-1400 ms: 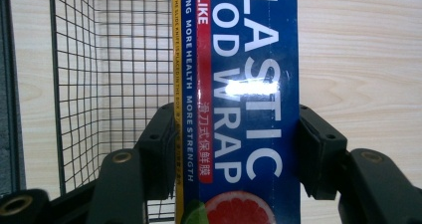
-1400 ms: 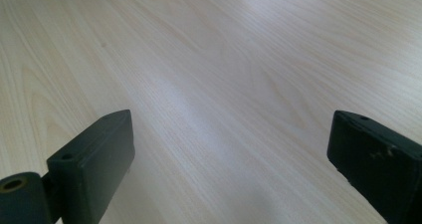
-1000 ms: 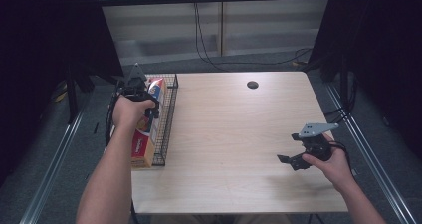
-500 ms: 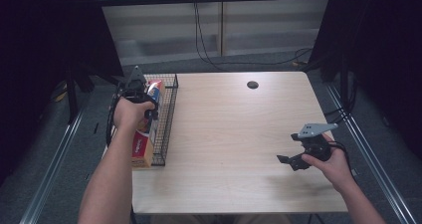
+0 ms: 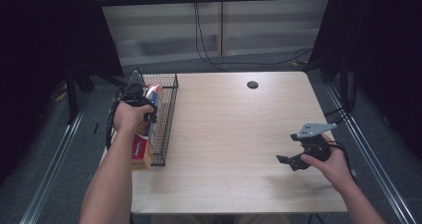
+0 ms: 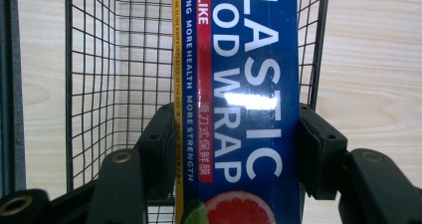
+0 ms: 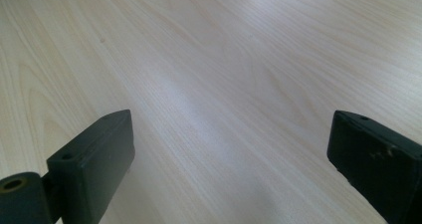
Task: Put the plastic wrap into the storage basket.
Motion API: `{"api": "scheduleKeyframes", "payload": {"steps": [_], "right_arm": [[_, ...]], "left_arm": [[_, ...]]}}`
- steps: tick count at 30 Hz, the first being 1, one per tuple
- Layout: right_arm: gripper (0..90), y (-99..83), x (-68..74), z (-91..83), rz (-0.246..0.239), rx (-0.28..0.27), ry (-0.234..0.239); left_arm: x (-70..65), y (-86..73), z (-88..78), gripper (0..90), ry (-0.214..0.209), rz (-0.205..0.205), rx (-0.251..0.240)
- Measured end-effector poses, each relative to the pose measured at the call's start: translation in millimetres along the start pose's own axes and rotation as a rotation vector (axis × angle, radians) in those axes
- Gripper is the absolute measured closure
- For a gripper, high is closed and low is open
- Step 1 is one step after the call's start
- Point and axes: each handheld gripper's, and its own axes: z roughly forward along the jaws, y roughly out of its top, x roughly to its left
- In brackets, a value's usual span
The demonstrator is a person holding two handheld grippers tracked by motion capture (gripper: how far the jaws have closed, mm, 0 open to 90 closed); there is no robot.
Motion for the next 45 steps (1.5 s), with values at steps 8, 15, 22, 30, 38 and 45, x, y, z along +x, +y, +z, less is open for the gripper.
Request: {"api": "scheduleKeyframes", "payload": {"steps": [8,15,22,30,38,45], "right_arm": [[4.5,0.0,0.2,-0.1,0.0,0.0,0.001],[4.5,0.0,0.5,0.2,-0.001,0.001,0.0],[4.5,-0.2,0.7,0.4,0.0,-0.001,0.003],[4.5,-0.2,1.0,0.6,0.0,-0.002,0.006],[4.5,-0.3,0.9,0.5,-0.004,0.001,0.006],[4.5,-0.2,1.2,0.7,-0.003,0.007,0.002]], "left_arm": [[0.9,1.2,5.8,43.5,0.008,0.003,0.012],[-0.5,2.0,9.1,43.4,0.01,-0.002,0.015],[-0.9,2.3,11.6,43.4,0.008,0.004,0.013],[-0.5,2.7,13.2,43.3,0.004,0.005,0.018],[0.4,3.0,15.1,43.2,-0.003,0.003,0.021],[0.9,3.0,17.3,43.1,-0.006,0.005,0.026]]}}
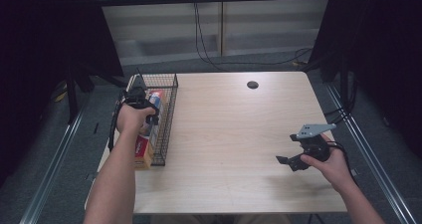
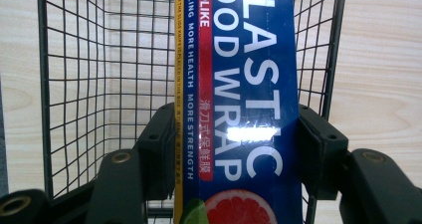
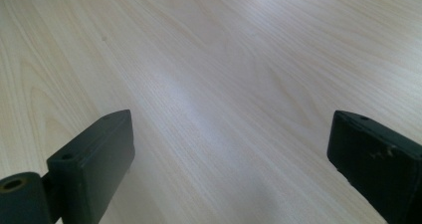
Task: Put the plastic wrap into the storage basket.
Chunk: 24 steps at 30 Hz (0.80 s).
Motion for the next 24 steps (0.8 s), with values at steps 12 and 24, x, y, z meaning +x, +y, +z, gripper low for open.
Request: {"api": "scheduleKeyframes", "payload": {"steps": [12,24], "right_arm": [[4.5,0.0,0.2,0.0,0.0,0.0,-0.001],[4.5,0.0,0.4,0.3,-0.001,-0.002,-0.003]], "left_arm": [[1.6,0.5,3.6,42.9,-0.002,-0.017,0.0],[4.6,0.3,3.5,42.4,0.001,-0.02,-0.012]]}}
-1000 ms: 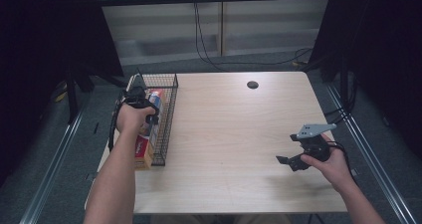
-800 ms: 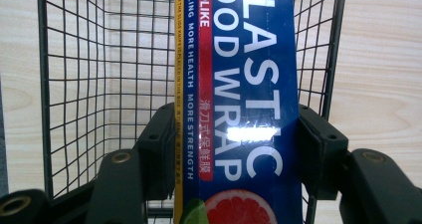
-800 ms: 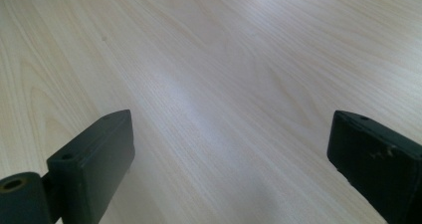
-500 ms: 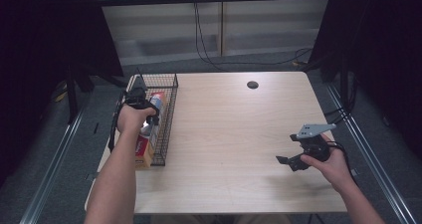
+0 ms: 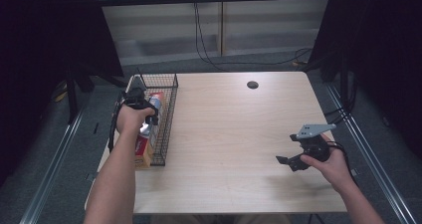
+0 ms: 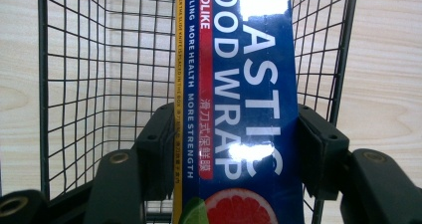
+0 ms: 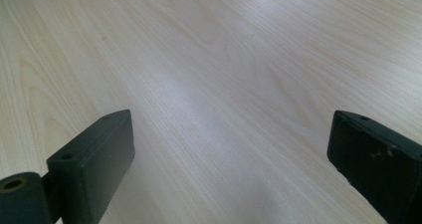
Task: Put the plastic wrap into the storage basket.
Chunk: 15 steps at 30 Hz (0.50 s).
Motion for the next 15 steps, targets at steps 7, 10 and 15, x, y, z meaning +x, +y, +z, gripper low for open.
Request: {"api": "scheduleKeyframes", "payload": {"steps": [7,10,15], "right_arm": [[4.5,0.2,-0.4,0.3,-0.002,-0.001,0.003],[4.5,0.4,-0.4,0.6,0.001,-0.001,0.005],[4.5,0.6,-0.8,1.0,0.0,-0.002,0.005]], "left_arm": [[-0.7,-0.7,0.9,41.5,-0.001,0.002,-0.005],[-1.3,-1.0,1.2,41.1,0.001,0.0,-0.007],[-1.8,-1.8,2.9,39.5,-0.005,-0.002,-0.011]]}}
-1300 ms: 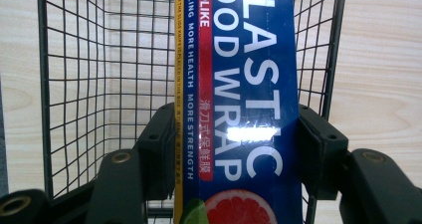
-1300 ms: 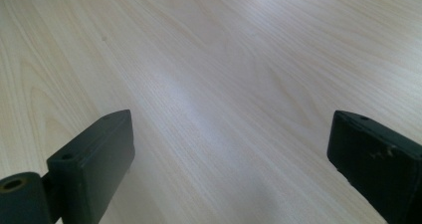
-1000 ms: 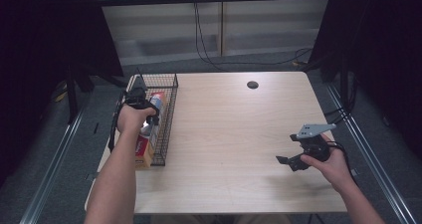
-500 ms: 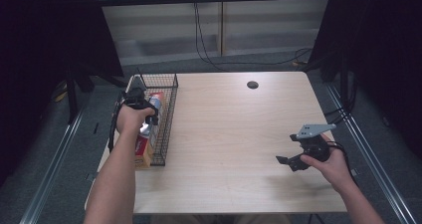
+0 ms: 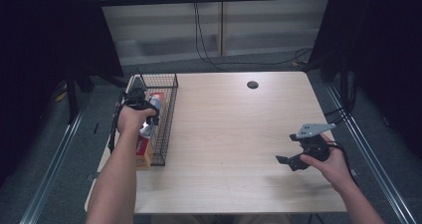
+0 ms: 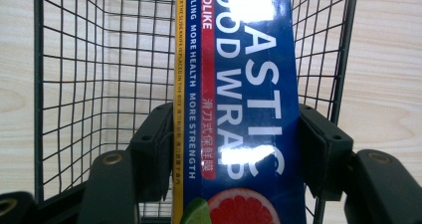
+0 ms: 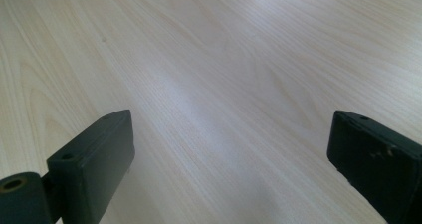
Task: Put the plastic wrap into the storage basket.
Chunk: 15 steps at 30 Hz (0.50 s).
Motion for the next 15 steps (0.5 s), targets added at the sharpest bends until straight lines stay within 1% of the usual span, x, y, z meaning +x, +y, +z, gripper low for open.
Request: {"api": "scheduleKeyframes", "payload": {"steps": [2,3,5,8,10,11,12,13,14,15], "right_arm": [[4.5,0.0,-0.2,0.2,-0.003,0.002,0.004],[4.5,0.0,-0.1,0.3,-0.005,0.002,0.004],[4.5,0.0,0.3,-0.1,-0.001,-0.001,0.0],[4.5,-0.4,0.6,-0.8,-0.004,0.0,-0.003],[4.5,-0.7,0.9,-1.2,-0.003,0.0,-0.003],[4.5,-0.7,1.4,-1.5,0.001,0.0,-0.004],[4.5,-0.8,1.5,-1.8,0.001,-0.001,-0.002],[4.5,-0.8,1.2,-1.7,0.0,-0.006,0.001],[4.5,-0.6,1.0,-2.3,0.0,-0.003,-0.002],[4.5,-0.4,0.8,-2.4,0.003,-0.006,-0.004]], "left_arm": [[0.3,0.1,-0.6,39.0,-0.004,-0.002,0.002],[0.0,-0.3,-0.1,38.9,-0.003,-0.003,-0.005],[0.8,-0.3,-0.7,38.1,-0.013,-0.003,-0.002],[1.4,-0.5,-2.8,33.4,-0.022,-0.007,-0.03],[2.2,-0.6,-4.5,28.3,-0.028,-0.005,-0.041],[1.7,-0.9,-5.0,26.4,-0.033,-0.013,-0.048],[1.9,-1.1,-5.8,24.2,-0.03,-0.008,-0.054],[2.3,-0.7,-7.4,22.9,-0.031,0.003,-0.049],[0.7,-1.2,-8.0,22.6,-0.042,-0.006,-0.053],[0.5,-1.3,-9.4,21.9,-0.043,-0.004,-0.058]]}}
